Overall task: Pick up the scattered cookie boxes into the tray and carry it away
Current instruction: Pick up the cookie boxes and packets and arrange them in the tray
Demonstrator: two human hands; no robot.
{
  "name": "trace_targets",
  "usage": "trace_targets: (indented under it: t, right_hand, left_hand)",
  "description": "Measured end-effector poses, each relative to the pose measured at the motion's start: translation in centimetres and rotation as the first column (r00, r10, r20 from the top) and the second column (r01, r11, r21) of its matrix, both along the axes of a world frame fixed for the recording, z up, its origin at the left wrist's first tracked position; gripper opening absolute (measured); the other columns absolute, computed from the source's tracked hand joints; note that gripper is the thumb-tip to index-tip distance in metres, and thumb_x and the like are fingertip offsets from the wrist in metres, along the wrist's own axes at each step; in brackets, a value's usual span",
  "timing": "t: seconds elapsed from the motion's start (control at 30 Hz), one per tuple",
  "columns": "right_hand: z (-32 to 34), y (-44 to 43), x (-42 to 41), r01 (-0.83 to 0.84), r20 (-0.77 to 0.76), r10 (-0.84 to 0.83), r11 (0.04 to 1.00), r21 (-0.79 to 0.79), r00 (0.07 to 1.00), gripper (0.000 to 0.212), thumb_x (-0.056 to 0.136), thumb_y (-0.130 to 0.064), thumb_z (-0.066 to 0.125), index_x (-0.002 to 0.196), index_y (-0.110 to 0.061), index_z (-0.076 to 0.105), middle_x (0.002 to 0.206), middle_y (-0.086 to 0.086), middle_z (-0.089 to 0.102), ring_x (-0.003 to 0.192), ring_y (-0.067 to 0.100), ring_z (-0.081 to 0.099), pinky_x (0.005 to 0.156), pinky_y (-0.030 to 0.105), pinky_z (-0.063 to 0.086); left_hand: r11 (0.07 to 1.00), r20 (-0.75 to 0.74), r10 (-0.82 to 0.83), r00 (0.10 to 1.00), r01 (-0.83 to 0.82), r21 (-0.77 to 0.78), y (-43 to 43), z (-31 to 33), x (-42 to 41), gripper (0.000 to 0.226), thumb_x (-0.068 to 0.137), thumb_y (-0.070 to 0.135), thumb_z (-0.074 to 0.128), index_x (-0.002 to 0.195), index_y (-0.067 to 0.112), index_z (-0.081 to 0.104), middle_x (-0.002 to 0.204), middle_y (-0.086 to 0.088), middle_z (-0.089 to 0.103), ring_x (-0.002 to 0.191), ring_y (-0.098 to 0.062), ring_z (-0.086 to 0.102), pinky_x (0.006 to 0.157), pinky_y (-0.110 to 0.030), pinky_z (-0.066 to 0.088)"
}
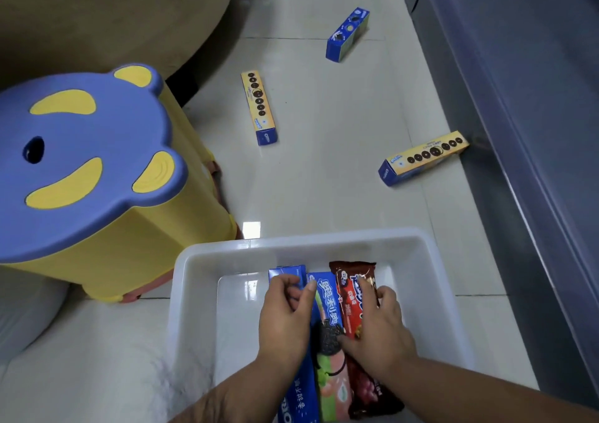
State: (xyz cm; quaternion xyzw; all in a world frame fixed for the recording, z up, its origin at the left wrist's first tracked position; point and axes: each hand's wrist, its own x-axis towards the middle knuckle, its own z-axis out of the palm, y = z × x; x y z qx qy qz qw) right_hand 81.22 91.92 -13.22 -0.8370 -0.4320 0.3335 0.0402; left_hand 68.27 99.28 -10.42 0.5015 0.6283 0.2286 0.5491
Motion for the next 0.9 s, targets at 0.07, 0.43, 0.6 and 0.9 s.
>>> trace_targets:
  t: [0.07, 0.43, 0.6, 0.9]
  right_hand:
    - [-0.6, 0.0, 0.0, 0.017, -0.009, -0.016, 1.000, 0.007, 1.000, 0.102, 0.070, -0.049, 0.070, 0.146, -0.033, 0.004, 0.133, 0.002, 0.021, 0.126, 0.020, 0.034, 0.089, 0.030, 0.047]
    - [-1.5, 0.3, 2.5, -0.038, -0.159, 0.031, 0.998, -0.045, 0.987, 0.113, 0.066, -0.055, 0.073, 0.147, -0.035, -0.003, 0.121, 0.000, 0.025, 0.116, 0.016, 0.043, 0.099, 0.032, 0.045]
    - [2.9, 2.5, 3.1, -0.180, -0.170, 0.139, 0.951, -0.253, 0.976, 0.098, 0.073, -0.048, 0.066, 0.146, -0.028, 0.003, 0.136, 0.012, 0.024, 0.126, 0.030, 0.039, 0.106, 0.037, 0.037]
    - [20.7, 12.6, 8.5, 0.130, -0.408, -0.023, 0.963, 0.235, 0.913, 0.051, 0.076, -0.027, 0.075, 0.121, -0.021, 0.053, 0.104, 0.005, 0.063, 0.091, 0.013, 0.061, 0.087, 0.025, 0.048]
  left_hand:
    - [1.000, -0.008, -0.010, 1.000, 0.010, 0.022, 0.1, -0.3, 0.1, 0.014, 0.088, 0.028, 0.060, 0.097, 0.019, 0.056, 0.073, 0.002, 0.055, 0.067, -0.008, 0.052, 0.060, -0.014, 0.042]
    - [1.000, 0.048, 0.006, 0.999, -0.006, 0.005, 1.2, 0.0, 1.5, 0.014, 0.088, 0.027, 0.061, 0.096, 0.017, 0.056, 0.079, -0.005, 0.062, 0.070, -0.008, 0.057, 0.058, -0.009, 0.044]
    - [0.999, 0.092, 0.023, 0.996, -0.026, 0.029, 3.1, 2.8, 1.4, 0.010, 0.087, 0.025, 0.062, 0.093, 0.021, 0.055, 0.080, -0.005, 0.060, 0.067, -0.008, 0.053, 0.058, -0.008, 0.043]
    - [0.983, 0.130, -0.002, 0.992, -0.022, 0.180, 11.3, 13.8, 1.1, 0.026, 0.086, 0.037, 0.062, 0.101, 0.017, 0.053, 0.070, 0.007, 0.051, 0.065, -0.012, 0.052, 0.068, -0.030, 0.047]
